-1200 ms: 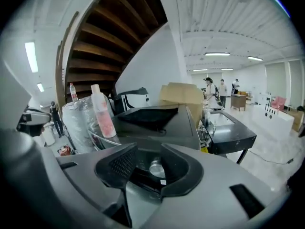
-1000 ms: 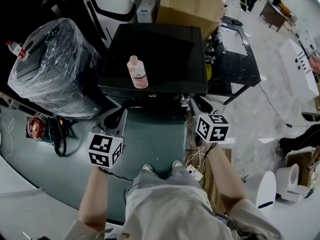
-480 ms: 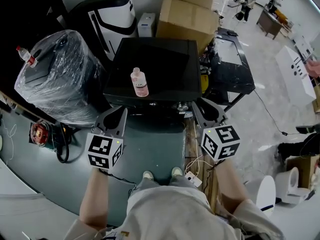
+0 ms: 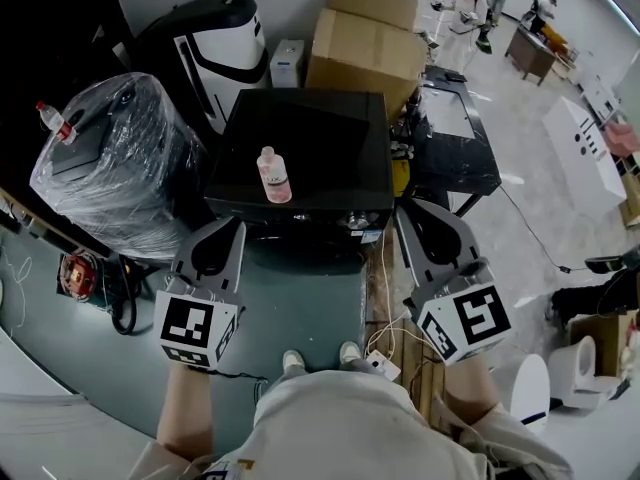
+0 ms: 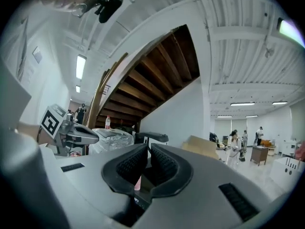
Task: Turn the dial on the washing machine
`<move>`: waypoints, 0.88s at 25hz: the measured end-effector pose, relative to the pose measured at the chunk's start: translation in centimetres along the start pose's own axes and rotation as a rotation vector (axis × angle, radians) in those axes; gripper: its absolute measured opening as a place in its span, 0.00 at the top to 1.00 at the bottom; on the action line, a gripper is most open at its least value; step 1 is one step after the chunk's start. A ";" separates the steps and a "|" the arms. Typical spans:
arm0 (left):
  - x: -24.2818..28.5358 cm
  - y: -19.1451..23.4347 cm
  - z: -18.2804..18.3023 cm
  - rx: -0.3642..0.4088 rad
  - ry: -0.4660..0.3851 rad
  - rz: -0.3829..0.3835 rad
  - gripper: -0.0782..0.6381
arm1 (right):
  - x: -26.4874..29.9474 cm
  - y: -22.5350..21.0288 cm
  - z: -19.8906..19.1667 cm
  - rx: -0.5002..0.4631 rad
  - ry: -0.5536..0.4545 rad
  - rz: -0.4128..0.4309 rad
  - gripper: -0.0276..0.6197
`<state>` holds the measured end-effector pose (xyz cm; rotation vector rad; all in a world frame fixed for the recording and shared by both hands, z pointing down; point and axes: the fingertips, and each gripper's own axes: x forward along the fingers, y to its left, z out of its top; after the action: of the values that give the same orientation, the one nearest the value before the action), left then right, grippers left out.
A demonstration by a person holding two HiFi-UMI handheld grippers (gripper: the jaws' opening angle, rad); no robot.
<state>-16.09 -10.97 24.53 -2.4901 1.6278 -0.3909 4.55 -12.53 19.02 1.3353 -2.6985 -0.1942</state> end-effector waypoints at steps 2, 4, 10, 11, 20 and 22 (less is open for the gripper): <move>-0.5 -0.1 1.1 0.021 -0.026 0.011 0.86 | -0.5 0.7 1.2 0.004 -0.038 0.007 0.89; -1.0 -0.3 1.8 0.047 -0.044 0.026 0.86 | -1.0 1.2 2.1 0.013 -0.070 0.012 0.89; -2.0 -1.5 3.5 0.028 -0.062 0.011 0.86 | -1.9 1.3 3.4 0.013 -0.143 0.023 0.91; -2.0 -1.7 3.7 0.018 -0.066 0.015 0.86 | -1.9 1.3 3.3 0.016 -0.139 0.023 0.91; -1.9 -2.1 3.5 -0.005 -0.067 0.024 0.86 | -1.5 1.7 1.8 0.021 -0.101 0.050 0.91; -1.8 -2.3 3.5 -0.001 -0.067 0.022 0.86 | -1.6 1.5 1.6 0.027 -0.093 0.050 0.91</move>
<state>-13.73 -8.51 21.50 -2.4560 1.6292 -0.3009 4.06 -10.23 17.57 1.2949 -2.8180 -0.2210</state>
